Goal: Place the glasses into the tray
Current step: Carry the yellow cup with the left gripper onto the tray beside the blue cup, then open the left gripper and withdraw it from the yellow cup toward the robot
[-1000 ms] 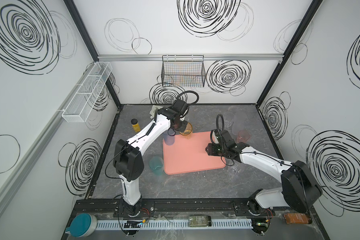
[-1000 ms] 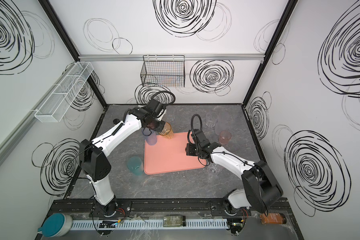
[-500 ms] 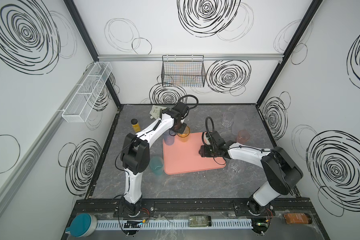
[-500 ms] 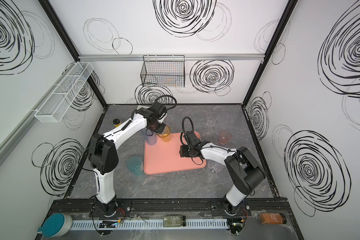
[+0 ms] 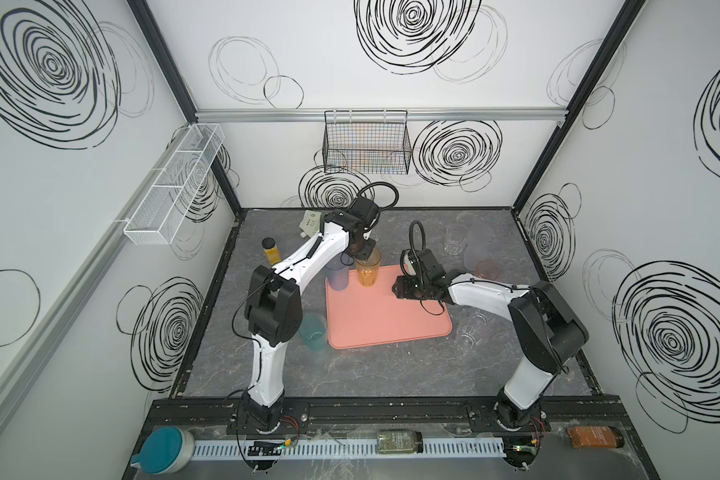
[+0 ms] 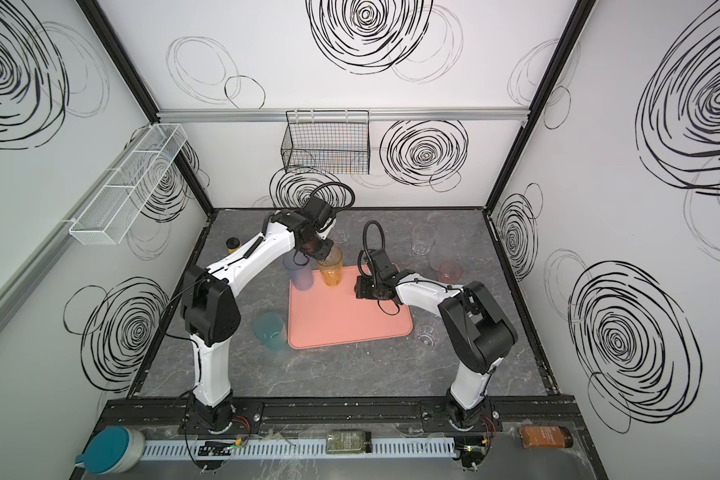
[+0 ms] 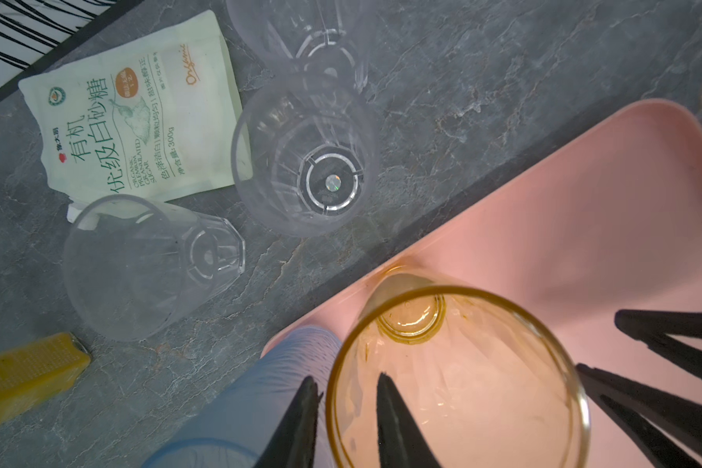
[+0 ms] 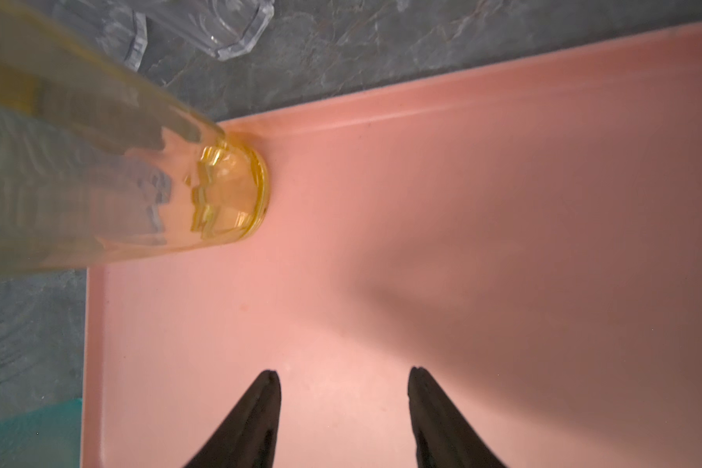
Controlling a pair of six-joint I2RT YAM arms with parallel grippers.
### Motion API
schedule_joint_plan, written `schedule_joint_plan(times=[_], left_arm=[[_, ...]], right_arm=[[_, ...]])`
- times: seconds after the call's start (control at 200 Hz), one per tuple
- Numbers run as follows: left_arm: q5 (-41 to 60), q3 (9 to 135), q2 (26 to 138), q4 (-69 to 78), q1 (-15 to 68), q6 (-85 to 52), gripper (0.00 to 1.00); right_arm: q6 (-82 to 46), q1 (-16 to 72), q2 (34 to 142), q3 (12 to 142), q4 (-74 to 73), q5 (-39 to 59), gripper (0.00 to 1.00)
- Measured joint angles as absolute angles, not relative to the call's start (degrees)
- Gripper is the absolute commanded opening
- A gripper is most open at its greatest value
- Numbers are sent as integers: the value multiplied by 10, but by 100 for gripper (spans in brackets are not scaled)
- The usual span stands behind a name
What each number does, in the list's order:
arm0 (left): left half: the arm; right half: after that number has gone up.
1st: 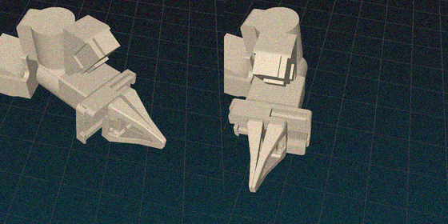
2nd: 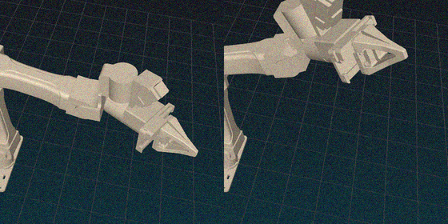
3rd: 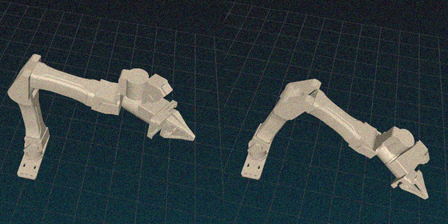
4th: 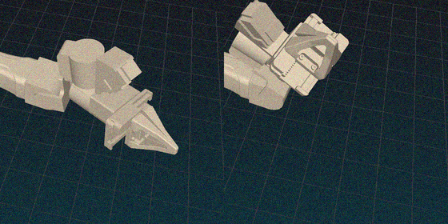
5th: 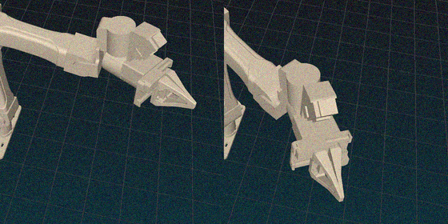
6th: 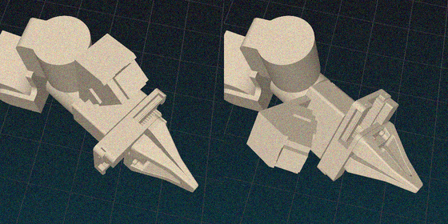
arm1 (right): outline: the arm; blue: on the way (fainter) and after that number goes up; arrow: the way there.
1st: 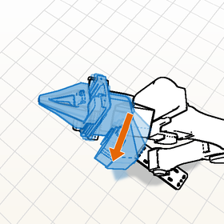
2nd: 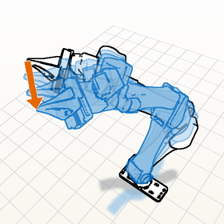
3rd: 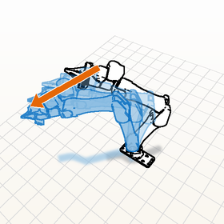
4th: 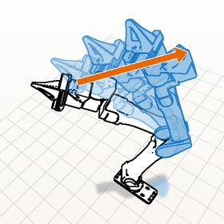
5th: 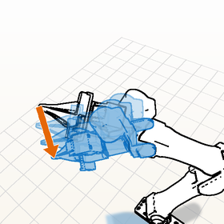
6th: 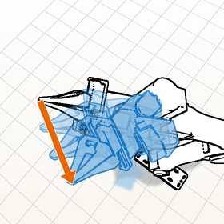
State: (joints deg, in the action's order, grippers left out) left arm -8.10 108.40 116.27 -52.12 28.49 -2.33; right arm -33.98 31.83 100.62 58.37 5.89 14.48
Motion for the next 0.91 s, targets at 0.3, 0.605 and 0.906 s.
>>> schedule_joint_plan(times=[0.3, 0.605, 0.906], left_arm=[[-73, 1079, 1136, -508, 283, -26, 39], [-69, 912, 918, -379, 223, -48, 50], [-67, 690, 776, -225, 110, -98, 71]], right_arm=[[-356, 315, 1071, 645, 39, 158, 55], [-353, 316, 1145, 707, 39, 157, 55], [-358, 330, 1181, 752, 27, 167, 55]])
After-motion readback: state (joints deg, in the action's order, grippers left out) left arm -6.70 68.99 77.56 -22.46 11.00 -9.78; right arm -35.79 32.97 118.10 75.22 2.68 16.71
